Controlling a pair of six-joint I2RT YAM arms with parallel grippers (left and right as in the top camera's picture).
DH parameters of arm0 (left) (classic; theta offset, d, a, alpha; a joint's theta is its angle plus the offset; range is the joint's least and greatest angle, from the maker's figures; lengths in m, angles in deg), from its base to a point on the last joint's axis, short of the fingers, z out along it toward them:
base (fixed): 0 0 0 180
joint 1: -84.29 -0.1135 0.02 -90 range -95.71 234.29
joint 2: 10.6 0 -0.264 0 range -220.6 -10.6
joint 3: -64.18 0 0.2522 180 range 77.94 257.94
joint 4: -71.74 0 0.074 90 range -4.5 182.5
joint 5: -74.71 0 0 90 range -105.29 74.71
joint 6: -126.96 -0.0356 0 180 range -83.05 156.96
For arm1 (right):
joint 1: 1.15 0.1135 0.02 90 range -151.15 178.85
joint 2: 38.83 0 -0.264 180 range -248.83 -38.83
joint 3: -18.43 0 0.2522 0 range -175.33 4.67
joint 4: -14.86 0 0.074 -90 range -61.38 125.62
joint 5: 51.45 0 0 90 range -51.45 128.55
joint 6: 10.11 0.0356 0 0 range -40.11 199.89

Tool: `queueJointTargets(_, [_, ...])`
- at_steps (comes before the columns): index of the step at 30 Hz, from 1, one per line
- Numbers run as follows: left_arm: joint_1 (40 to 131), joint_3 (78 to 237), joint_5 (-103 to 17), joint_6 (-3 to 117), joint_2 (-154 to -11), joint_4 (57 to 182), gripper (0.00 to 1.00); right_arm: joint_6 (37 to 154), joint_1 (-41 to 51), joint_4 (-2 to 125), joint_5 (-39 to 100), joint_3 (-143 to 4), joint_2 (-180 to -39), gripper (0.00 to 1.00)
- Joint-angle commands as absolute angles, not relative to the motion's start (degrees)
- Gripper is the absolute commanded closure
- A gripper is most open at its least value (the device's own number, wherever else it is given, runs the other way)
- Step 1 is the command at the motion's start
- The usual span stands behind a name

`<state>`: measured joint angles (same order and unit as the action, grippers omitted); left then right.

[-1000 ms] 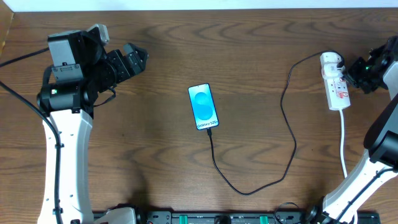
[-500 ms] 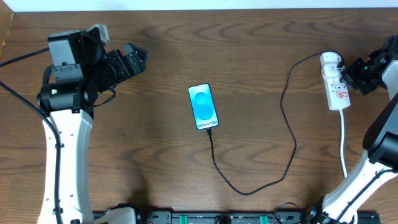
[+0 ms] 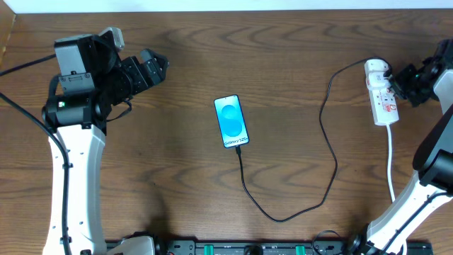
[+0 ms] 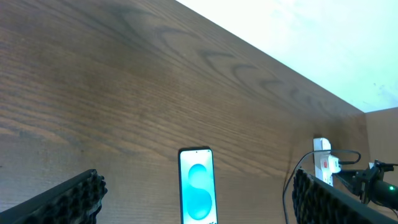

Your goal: Plug charger to phone and switch on socket

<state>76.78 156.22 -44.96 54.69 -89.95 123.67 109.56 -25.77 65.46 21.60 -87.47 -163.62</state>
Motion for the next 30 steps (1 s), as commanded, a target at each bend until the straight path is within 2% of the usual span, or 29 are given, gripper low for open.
queueJointTargets(1, [76.6,156.5,-45.3,53.9,-90.0,123.7,0.02,113.2,-24.1,64.9,12.4,-86.0,-165.8,0.99])
queueJointTargets(30, [76.6,156.5,-45.3,53.9,-90.0,123.7,0.02,114.1,-22.4,69.3,9.1,-86.0,-165.8,0.99])
